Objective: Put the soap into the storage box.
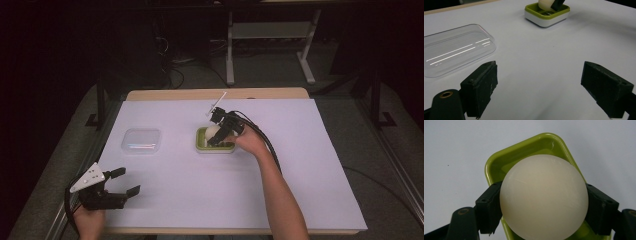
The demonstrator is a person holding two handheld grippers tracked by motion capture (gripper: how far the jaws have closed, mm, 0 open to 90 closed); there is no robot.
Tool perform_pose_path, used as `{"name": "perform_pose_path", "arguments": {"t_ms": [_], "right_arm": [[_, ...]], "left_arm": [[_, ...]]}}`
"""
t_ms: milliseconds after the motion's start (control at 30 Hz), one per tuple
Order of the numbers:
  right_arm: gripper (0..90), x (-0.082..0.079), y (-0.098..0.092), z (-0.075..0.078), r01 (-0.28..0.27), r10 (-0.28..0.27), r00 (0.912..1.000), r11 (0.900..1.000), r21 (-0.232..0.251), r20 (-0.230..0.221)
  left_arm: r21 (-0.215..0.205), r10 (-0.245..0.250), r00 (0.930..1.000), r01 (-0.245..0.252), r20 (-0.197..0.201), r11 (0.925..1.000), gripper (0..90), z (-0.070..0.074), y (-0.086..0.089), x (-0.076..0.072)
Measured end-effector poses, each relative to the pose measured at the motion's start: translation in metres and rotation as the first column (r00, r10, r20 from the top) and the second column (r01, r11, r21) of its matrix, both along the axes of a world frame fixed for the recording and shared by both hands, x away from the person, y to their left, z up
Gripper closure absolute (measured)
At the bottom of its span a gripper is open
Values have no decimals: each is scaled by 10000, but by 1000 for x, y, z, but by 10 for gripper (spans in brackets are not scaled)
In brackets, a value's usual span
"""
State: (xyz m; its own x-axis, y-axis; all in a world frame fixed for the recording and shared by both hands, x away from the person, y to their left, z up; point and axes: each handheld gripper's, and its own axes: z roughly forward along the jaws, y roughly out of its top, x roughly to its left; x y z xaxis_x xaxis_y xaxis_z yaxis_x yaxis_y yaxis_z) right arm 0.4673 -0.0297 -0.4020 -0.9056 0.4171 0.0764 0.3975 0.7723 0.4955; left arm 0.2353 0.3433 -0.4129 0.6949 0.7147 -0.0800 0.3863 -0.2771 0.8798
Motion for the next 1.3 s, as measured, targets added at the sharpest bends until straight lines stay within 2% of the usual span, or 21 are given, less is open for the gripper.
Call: {"name": "perform_pose_path", "arguments": {"t_ms": [467,1300], "right_arm": [[242,1,1,-5,99,-100,9998,9999,-87,-159],[241,2,1,-6,108,-110,9998,9999,-123,-152]], "left_arm": [[-4,7,10000,-7,5,10000,133,0,0,0],[-53,11,10000,-11,1,10000,133,0,0,0]]}}
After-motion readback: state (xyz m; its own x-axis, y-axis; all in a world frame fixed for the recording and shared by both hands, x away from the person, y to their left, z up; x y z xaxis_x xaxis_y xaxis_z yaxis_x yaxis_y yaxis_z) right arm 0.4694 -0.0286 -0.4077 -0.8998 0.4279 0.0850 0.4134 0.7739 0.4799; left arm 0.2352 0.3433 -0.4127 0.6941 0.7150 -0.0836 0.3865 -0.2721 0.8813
